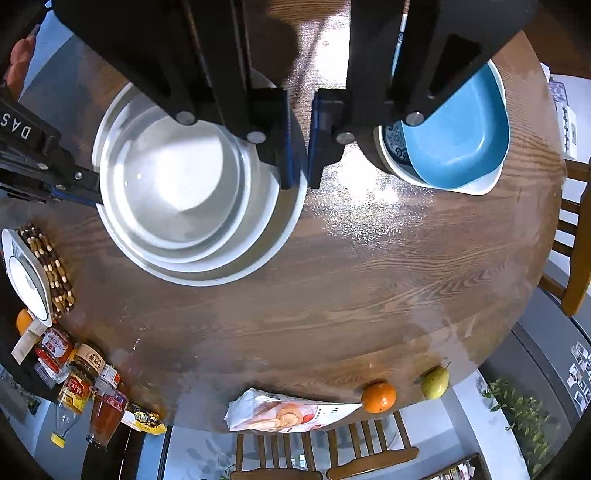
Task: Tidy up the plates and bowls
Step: 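Close both grippers on the rim of the nested bowl stack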
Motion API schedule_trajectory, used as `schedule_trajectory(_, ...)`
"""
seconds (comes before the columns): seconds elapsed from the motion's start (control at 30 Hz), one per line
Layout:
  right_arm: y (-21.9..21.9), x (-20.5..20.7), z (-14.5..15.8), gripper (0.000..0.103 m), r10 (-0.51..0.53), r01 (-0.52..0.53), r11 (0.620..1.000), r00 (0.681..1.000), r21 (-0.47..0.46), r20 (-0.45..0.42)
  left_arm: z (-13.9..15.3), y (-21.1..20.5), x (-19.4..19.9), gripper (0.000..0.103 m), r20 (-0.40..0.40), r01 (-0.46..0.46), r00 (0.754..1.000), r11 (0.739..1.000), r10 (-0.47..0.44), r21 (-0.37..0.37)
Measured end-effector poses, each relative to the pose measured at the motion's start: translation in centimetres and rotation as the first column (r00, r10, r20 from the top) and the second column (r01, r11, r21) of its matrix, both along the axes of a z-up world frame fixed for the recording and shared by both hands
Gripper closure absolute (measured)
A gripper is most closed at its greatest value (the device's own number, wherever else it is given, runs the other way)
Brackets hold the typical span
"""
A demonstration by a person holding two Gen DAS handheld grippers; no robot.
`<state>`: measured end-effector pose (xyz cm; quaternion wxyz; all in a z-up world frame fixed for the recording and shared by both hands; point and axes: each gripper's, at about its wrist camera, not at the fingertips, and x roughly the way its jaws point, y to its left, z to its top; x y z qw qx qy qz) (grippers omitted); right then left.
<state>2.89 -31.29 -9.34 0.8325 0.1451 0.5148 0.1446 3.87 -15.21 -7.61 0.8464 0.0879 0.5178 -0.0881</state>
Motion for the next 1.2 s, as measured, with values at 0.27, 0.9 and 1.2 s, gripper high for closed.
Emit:
schedule_trajectory(0.27,-0.13,-0.03,0.01,0.092,-0.001,0.001,1.0,1.0,0.005,-0.001,-0.09,-0.42,-0.21,0.1,0.007,0.002,1.0,1.0,-0.003,0.014)
schedule_trajectory(0.9,-0.12,-0.05,-0.02,0.092,-0.001,0.001,1.0,1.0,0.007,0.0,-0.16,-0.25,-0.16,0.1,0.011,0.006,1.0,1.0,-0.006,0.026)
schedule_trajectory(1.2,-0.16,-0.04,0.06,0.092,0.003,-0.003,1.0,1.0,0.001,0.001,-0.18,-0.21,-0.15,0.099,0.013,0.005,1.0,1.0,-0.005,0.028)
